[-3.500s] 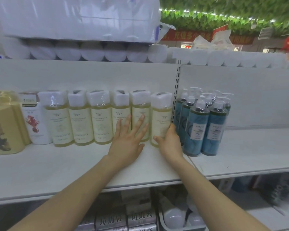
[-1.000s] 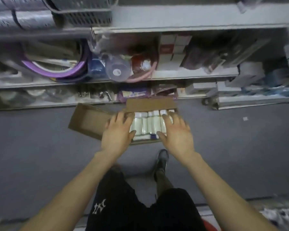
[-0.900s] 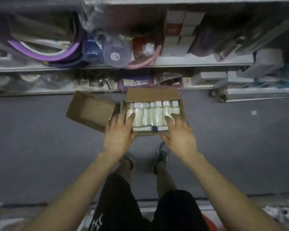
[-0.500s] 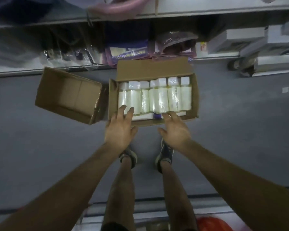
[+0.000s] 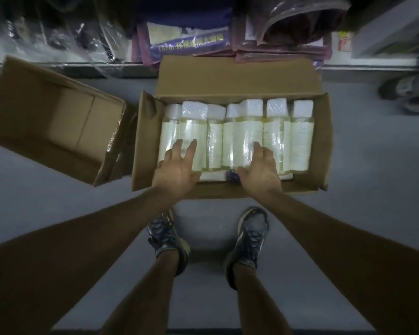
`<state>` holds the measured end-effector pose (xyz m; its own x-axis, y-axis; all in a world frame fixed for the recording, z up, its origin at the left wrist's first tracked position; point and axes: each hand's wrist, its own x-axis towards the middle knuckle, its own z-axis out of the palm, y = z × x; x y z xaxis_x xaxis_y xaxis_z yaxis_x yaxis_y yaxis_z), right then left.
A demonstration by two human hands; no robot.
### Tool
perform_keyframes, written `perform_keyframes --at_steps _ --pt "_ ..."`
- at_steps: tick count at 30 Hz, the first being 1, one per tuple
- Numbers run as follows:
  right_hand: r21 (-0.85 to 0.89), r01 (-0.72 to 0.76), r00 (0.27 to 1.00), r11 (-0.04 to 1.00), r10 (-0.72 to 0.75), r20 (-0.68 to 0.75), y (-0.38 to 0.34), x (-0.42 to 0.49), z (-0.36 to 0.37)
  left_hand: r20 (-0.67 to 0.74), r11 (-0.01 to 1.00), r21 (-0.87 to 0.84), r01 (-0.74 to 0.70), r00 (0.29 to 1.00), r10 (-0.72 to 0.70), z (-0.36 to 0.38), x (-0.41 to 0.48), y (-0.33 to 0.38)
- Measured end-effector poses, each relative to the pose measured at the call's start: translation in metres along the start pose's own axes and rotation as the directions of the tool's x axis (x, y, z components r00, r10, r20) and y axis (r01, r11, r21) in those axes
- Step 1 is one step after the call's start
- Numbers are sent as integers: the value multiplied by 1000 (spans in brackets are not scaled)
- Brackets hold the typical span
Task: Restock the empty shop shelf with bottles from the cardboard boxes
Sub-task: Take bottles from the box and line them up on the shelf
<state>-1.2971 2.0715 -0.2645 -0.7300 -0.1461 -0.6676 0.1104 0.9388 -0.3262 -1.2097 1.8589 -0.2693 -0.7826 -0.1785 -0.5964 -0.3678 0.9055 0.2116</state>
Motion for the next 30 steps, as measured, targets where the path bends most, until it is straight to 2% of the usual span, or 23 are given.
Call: perform_keyframes --at_steps 6,10,15,18,22,27,30 --pt "99 -105 975 990 122 -186 -9 30 18 19 990 -101 94 995 -93 23 38 7" --pt "151 -151 958 977 182 -223 -12 46 17 -91 973 -161 164 979 -181 25 53 16" --pt "186 -133 944 974 182 -275 -12 49 18 -100 880 -345 327 919 -381 26 77 14" --pt "228 -89 937 970 159 -311 -22 45 28 -76 859 -355 368 905 -419 26 90 9" --pt "445 -190 948 875 281 -149 -41 52 40 -56 807 -452 381 890 -452 27 92 9" --pt "341 -293 943 893 328 -51 -58 66 53 -97 768 -527 365 872 -481 36 81 20" --pt "314 -337 931 888 363 -28 -62 71 52 -107 784 -486 386 864 -492 39 82 26"
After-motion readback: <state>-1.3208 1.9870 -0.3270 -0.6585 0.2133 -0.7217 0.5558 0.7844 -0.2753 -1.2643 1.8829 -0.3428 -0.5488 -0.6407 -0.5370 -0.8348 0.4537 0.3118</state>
